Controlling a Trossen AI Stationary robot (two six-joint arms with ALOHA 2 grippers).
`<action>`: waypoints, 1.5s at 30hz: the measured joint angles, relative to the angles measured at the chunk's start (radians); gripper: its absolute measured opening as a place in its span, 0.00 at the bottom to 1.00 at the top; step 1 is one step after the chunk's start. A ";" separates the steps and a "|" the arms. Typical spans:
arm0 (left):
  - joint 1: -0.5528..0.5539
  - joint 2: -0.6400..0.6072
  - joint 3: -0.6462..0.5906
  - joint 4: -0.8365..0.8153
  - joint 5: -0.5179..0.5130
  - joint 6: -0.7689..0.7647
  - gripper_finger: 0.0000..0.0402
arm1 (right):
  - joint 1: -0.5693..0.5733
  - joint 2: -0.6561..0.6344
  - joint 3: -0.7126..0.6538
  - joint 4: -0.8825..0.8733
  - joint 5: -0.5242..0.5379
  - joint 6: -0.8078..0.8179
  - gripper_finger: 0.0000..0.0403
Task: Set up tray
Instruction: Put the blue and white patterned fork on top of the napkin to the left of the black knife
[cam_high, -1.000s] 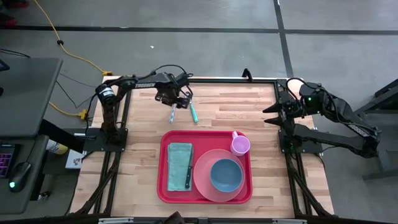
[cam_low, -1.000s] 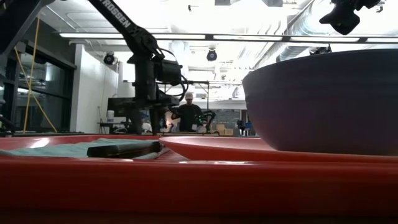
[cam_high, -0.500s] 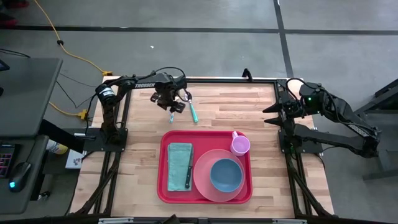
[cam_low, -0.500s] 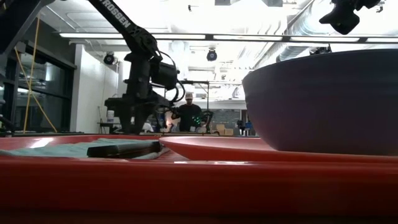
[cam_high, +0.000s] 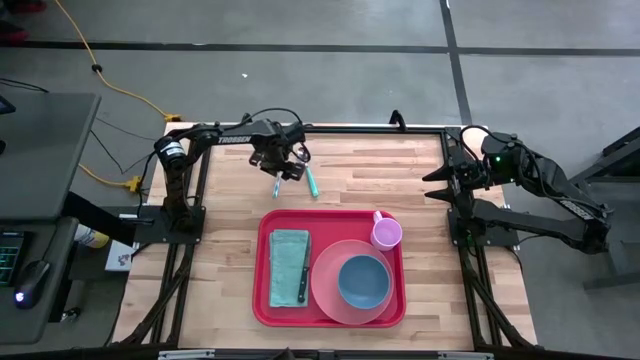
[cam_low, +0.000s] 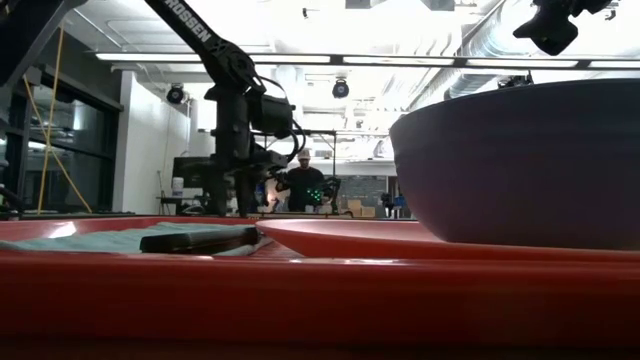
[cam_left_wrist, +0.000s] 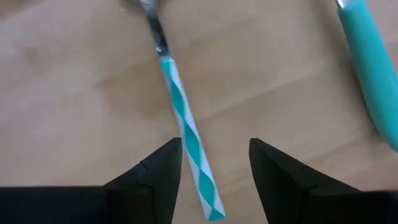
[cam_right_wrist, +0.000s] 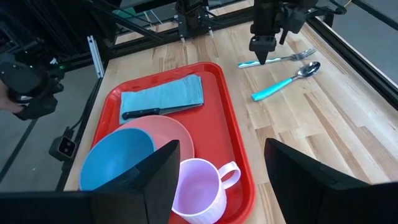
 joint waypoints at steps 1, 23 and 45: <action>0.000 0.000 0.000 -0.005 0.011 0.001 0.53 | 0.000 0.000 0.000 0.000 0.000 -0.002 0.53; -0.021 0.004 0.000 -0.072 -0.030 -0.018 0.52 | 0.000 0.000 0.000 -0.009 -0.009 -0.016 0.53; -0.039 0.074 0.000 -0.066 0.010 -0.001 0.46 | 0.000 0.000 0.000 -0.014 -0.018 -0.019 0.53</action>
